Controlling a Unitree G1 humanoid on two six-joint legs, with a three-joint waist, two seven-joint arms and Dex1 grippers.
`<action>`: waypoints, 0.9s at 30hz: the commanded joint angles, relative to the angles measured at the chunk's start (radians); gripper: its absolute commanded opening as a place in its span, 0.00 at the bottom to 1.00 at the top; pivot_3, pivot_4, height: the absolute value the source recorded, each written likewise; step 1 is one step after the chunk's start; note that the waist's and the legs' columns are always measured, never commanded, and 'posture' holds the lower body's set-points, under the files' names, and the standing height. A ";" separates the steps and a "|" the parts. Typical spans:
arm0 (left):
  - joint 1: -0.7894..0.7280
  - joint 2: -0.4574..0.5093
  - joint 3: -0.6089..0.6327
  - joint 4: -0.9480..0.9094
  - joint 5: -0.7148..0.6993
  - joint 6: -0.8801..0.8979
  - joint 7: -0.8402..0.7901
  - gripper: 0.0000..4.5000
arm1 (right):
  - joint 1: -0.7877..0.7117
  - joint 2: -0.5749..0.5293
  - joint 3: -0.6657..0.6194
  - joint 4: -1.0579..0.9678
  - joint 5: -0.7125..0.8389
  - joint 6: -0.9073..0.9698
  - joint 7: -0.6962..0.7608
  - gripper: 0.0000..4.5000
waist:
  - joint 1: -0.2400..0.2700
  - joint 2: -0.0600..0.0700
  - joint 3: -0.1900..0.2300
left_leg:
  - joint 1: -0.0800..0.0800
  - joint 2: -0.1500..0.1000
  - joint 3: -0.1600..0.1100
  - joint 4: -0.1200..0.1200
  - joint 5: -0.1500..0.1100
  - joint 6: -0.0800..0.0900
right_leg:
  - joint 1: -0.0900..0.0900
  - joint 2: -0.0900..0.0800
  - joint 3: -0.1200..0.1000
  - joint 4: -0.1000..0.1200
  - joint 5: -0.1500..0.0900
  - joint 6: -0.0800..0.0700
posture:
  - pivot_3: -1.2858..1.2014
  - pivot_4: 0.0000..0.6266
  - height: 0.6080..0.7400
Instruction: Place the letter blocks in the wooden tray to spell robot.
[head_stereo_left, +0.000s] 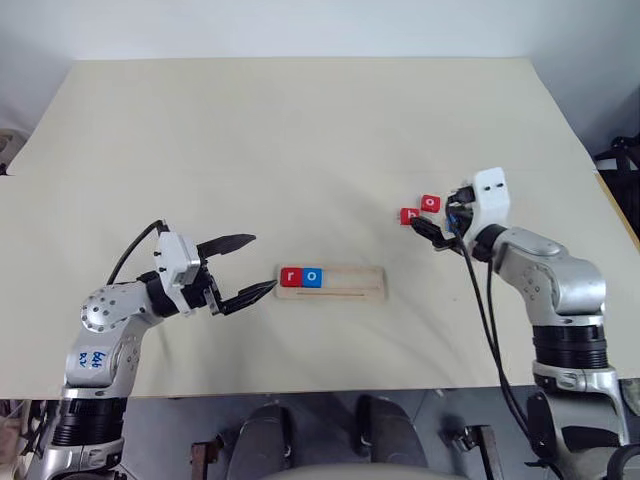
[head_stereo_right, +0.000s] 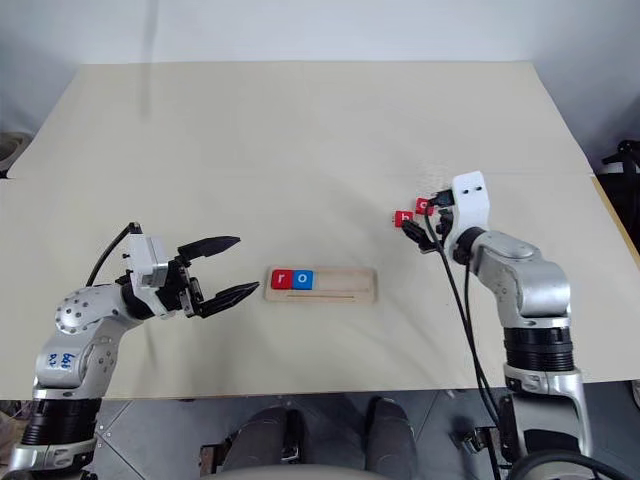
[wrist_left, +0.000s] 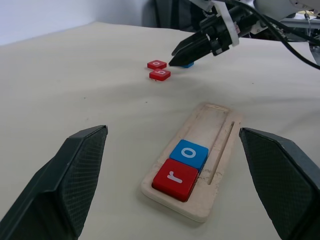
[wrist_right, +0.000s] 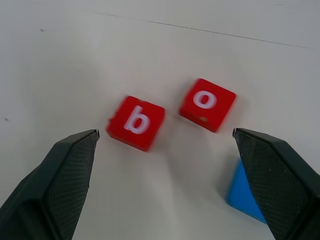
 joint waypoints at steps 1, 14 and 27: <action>0.012 -0.005 0.009 -0.053 -0.016 -0.008 0.019 1.00 | -0.023 0.052 0.020 -0.035 -0.031 0.029 -0.070 1.00 | -0.001 0.000 0.000 | 0.000 0.000 0.000 0.000 0.000 0.000 | 0.000 0.000 0.000 0.000 0.000 0.000 | 0.52 0.24 1.00; 0.046 0.009 0.025 -0.104 -0.030 0.004 0.046 1.00 | -0.065 0.191 0.010 0.063 -0.127 -0.021 -0.235 1.00 | -0.015 0.000 0.000 | -0.001 0.000 0.000 0.000 0.000 0.000 | -0.001 0.000 0.000 0.000 0.000 0.000 | 0.52 0.24 1.00; 0.016 0.008 -0.004 -0.080 -0.041 0.004 0.006 1.00 | -0.048 0.189 -0.021 0.002 -0.135 0.016 -0.238 0.32 | -0.021 0.000 0.000 | -0.001 0.000 0.000 -0.001 0.000 0.000 | -0.001 0.000 0.000 0.000 0.000 0.000 | 0.52 0.24 1.00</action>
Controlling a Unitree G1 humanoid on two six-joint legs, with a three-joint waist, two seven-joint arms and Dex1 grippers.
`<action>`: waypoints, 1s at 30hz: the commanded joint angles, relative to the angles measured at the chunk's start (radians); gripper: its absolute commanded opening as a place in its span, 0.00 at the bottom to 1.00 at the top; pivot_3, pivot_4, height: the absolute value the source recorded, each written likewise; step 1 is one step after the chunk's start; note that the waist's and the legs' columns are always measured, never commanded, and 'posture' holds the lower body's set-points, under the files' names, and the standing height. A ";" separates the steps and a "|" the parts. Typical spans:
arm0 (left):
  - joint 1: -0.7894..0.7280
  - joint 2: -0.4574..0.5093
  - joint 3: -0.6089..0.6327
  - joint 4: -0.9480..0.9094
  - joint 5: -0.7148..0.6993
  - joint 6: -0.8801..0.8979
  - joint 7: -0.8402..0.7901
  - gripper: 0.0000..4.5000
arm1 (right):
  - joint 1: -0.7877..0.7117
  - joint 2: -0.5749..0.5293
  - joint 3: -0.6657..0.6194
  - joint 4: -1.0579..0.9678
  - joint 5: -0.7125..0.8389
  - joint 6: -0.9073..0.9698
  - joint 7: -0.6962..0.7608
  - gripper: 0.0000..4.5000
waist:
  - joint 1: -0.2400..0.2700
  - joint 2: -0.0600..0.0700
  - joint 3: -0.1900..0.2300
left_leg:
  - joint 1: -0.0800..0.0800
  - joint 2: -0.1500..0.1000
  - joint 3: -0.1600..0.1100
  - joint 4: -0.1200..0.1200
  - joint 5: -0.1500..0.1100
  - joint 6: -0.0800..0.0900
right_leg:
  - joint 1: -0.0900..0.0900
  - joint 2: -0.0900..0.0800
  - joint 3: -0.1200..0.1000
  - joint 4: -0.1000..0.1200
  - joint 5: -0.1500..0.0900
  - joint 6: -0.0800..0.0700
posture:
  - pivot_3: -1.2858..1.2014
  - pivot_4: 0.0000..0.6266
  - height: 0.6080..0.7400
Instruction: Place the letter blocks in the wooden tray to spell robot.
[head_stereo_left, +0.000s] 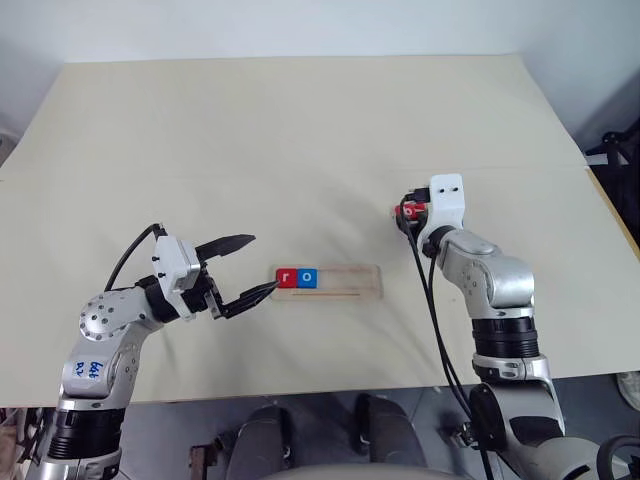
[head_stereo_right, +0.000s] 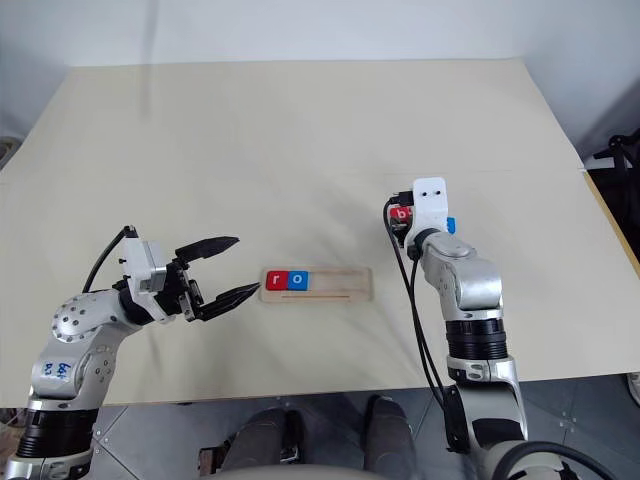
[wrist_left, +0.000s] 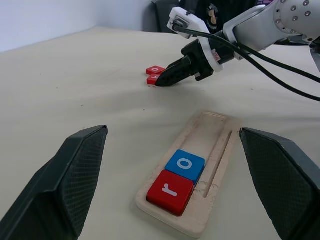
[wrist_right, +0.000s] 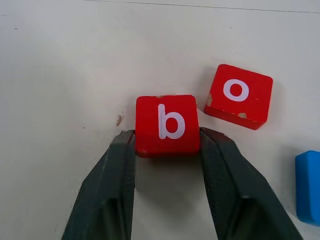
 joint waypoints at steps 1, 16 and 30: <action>-0.024 0.005 -0.009 -0.003 -0.025 -0.006 -0.030 1.00 | 0.016 -0.035 -0.020 -0.089 0.010 0.029 0.026 0.32 | 0.001 0.000 0.000 | 0.000 0.000 0.000 0.000 0.000 0.000 | 0.000 0.000 0.000 0.000 0.000 0.000 | 0.52 0.24 1.00; -0.130 -0.039 -0.099 0.143 -0.005 -0.033 -0.134 1.00 | 0.454 -0.079 -0.150 -0.746 0.129 0.418 0.058 0.32 | 0.002 0.000 0.000 | -0.001 0.000 -0.001 -0.001 0.000 0.000 | 0.000 0.000 -0.001 -0.001 0.000 0.000 | 0.52 0.24 1.00; -0.123 -0.020 -0.094 0.123 -0.013 -0.004 -0.145 1.00 | 0.491 -0.137 -0.109 -0.722 0.146 0.350 0.151 0.87 | 0.001 0.000 0.000 | -0.001 0.000 -0.001 -0.001 0.000 0.000 | 0.000 0.000 -0.001 -0.002 0.000 0.000 | 0.52 0.24 1.00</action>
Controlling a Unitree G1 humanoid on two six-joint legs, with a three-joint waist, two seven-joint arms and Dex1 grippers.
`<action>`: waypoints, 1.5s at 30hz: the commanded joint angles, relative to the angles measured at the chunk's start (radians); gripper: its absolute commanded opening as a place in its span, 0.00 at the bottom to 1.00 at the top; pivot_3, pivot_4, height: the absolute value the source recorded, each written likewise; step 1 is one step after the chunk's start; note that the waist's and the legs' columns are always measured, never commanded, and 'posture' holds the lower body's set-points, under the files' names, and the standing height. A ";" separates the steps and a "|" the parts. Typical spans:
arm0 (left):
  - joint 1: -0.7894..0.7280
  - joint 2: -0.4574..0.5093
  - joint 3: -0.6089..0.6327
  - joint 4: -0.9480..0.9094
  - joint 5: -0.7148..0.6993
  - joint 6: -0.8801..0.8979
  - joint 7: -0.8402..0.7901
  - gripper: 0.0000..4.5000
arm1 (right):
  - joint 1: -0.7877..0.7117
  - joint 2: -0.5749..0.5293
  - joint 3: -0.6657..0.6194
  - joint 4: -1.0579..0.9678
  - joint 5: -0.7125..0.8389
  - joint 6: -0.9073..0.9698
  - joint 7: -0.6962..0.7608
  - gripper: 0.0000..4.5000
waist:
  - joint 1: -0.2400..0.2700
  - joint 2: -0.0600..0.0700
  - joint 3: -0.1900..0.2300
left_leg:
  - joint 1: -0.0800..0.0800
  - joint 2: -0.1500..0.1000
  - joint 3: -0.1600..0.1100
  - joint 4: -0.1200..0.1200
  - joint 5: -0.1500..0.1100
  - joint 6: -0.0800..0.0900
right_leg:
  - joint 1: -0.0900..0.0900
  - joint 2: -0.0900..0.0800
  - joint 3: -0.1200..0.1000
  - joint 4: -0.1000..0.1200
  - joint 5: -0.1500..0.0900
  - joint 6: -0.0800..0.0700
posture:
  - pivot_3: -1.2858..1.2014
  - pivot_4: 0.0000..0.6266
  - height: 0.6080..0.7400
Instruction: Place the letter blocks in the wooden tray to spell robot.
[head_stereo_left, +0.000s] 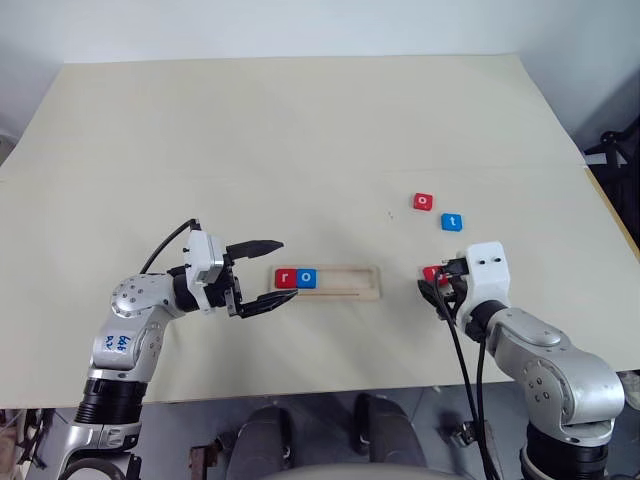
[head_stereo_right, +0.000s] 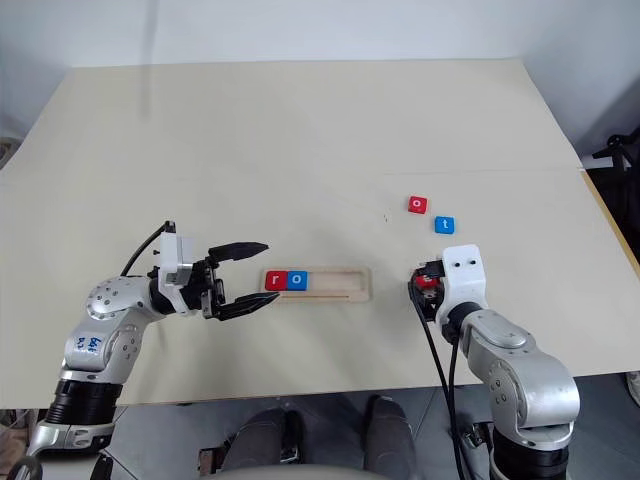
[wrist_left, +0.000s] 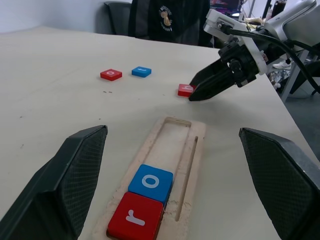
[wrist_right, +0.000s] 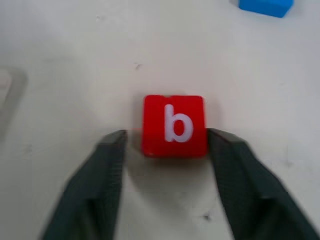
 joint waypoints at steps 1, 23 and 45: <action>0.011 0.011 0.014 -0.037 -0.012 -0.004 -0.001 1.00 | -0.002 -0.104 -0.017 0.029 0.044 -0.037 0.112 0.95 | 0.000 0.000 0.000 | 0.000 0.000 0.000 0.000 0.000 0.000 | 0.000 0.000 0.000 0.000 0.000 0.000 | 0.52 0.24 1.00; 0.023 0.053 -0.026 -0.095 -0.023 -0.011 -0.115 1.00 | -0.411 -0.556 0.276 1.199 -0.162 -1.326 1.249 0.99 | -0.002 -0.001 0.001 | 0.002 0.000 0.001 0.001 0.000 0.000 | 0.004 0.000 -0.001 -0.004 0.001 0.002 | 0.52 0.24 1.00; 0.096 0.087 0.029 -0.133 -0.030 -0.032 -0.059 1.00 | -0.600 -0.454 0.337 1.316 -0.187 -1.379 1.408 0.33 | -0.003 0.000 0.001 | 0.003 0.000 0.000 0.002 0.000 0.000 | 0.004 0.000 -0.001 -0.003 0.001 0.002 | 0.52 0.24 1.00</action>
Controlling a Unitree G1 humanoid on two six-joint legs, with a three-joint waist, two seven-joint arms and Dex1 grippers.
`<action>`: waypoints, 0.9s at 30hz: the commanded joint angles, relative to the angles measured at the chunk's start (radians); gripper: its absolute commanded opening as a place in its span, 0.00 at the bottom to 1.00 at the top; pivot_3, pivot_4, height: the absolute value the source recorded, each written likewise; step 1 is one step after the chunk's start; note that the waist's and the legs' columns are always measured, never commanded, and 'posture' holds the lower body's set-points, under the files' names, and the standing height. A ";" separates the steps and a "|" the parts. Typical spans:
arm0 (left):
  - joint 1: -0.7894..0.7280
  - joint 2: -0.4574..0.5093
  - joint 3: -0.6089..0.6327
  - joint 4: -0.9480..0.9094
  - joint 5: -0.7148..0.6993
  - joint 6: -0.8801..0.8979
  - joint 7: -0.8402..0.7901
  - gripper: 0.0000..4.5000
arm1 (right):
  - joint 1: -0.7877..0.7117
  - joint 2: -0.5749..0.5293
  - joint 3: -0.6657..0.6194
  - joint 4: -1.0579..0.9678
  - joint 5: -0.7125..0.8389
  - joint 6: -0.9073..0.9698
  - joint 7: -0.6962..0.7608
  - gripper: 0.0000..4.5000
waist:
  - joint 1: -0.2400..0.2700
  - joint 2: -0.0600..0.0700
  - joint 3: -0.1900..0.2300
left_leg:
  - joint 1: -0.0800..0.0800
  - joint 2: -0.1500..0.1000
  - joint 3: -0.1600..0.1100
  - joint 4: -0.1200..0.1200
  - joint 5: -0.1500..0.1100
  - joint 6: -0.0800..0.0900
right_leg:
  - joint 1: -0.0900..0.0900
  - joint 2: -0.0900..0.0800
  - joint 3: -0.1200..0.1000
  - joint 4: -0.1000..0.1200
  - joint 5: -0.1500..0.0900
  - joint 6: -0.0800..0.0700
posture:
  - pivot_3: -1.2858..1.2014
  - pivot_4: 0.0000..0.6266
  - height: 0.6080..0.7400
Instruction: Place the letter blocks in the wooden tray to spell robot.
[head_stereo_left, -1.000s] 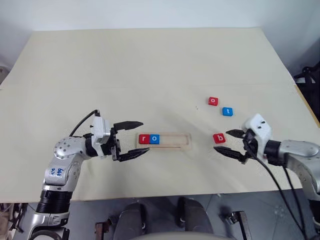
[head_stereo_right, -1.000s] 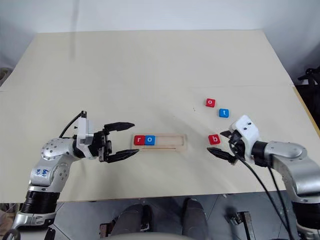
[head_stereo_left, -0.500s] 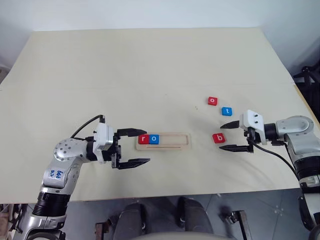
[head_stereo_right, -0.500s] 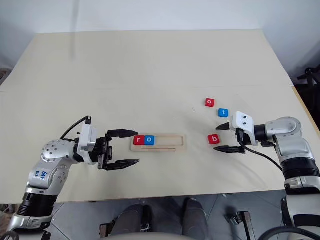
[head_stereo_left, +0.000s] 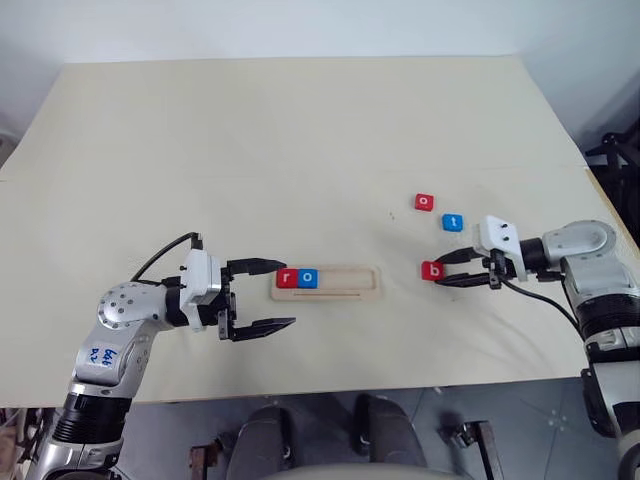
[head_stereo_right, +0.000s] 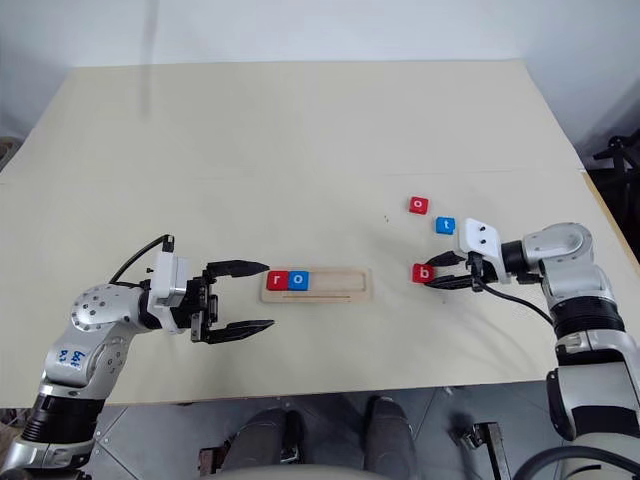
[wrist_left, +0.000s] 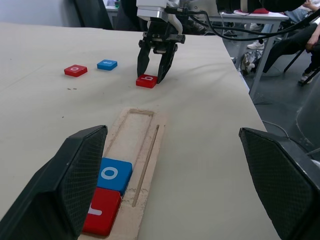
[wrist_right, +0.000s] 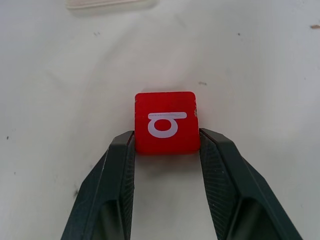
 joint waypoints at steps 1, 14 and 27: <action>0.022 0.010 0.046 -0.003 -0.011 -0.030 0.004 1.00 | -0.005 0.012 0.007 -0.176 0.050 0.132 0.052 0.33 | -0.001 0.001 0.001 | 0.000 0.000 0.000 0.000 0.000 0.000 | 0.000 0.000 0.000 0.001 0.000 0.000 | 0.52 0.24 1.00; 0.142 0.019 0.129 -0.006 -0.007 -0.058 0.036 1.00 | -0.057 0.188 0.174 -0.596 -0.012 0.664 -0.193 0.33 | 0.005 0.001 0.001 | -0.002 0.000 0.000 0.000 0.000 0.000 | -0.002 0.000 0.000 0.002 0.000 -0.001 | 0.52 0.24 1.00; 0.227 0.015 0.166 -0.075 -0.012 -0.056 0.099 1.00 | -0.067 0.263 0.235 -0.615 -0.038 0.667 -0.265 0.33 | 0.001 0.001 0.001 | -0.002 0.000 0.000 0.000 0.000 0.000 | -0.003 0.000 0.000 0.003 0.000 -0.001 | 0.52 0.24 1.00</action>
